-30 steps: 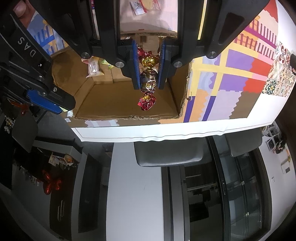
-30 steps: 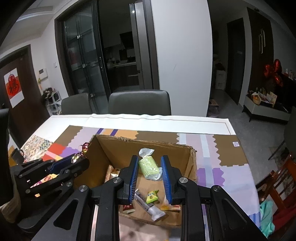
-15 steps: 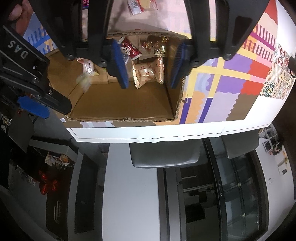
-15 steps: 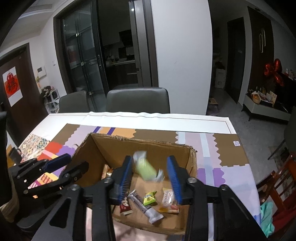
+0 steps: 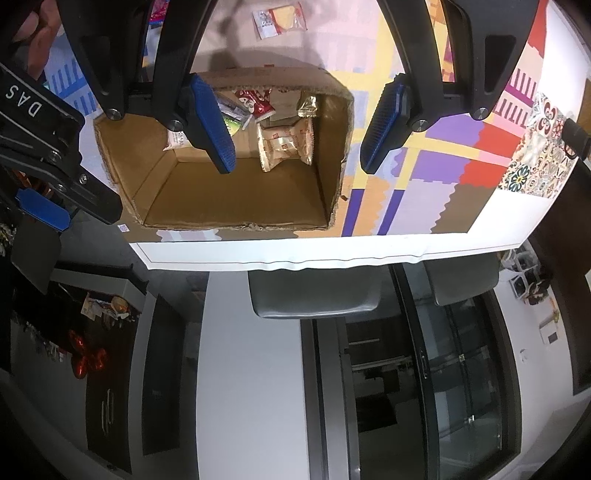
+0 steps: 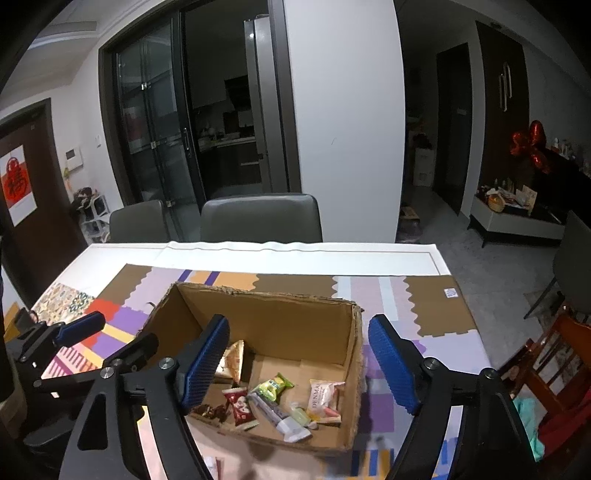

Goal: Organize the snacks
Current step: 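Move both open grippers back toward the cake packet and pink packet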

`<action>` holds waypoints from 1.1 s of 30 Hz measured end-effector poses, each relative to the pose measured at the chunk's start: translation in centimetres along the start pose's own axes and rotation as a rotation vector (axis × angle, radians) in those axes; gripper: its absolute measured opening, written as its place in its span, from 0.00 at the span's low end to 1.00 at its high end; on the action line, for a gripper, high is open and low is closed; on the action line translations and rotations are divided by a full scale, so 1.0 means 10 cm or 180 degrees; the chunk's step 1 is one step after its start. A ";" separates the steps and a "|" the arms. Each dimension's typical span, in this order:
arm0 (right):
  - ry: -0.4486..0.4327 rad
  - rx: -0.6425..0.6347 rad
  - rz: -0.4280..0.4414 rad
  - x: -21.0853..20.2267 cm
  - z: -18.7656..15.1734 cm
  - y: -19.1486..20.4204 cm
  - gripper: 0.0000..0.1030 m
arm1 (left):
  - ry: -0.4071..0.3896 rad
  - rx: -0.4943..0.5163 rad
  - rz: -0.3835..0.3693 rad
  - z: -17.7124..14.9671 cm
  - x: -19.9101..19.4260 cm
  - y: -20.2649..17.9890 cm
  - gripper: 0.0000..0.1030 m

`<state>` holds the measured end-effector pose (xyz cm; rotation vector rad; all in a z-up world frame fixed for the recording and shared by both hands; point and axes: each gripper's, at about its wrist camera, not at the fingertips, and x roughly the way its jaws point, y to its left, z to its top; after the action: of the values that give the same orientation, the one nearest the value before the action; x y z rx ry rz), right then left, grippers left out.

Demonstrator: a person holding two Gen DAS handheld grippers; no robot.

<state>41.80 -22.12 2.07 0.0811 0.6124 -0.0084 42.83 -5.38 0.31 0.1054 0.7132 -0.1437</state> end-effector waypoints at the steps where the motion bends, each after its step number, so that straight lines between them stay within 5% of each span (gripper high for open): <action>1: -0.0009 0.0000 -0.0001 -0.03 0.00 0.00 0.76 | -0.0018 -0.0001 0.0004 -0.01 -0.05 0.00 0.68; 13: -0.0145 -0.0002 -0.0036 -0.52 -0.10 0.05 0.76 | -0.0152 0.0002 0.0040 -0.11 -0.54 0.02 0.71; 33: -0.0130 -0.0050 -0.0172 -0.92 -0.46 -0.01 0.76 | -0.0132 -0.0030 -0.0014 -0.48 -0.78 -0.05 0.71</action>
<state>31.63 -22.00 3.62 0.0490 0.5735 -0.0573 33.84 -4.48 1.86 0.0916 0.6728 -0.1465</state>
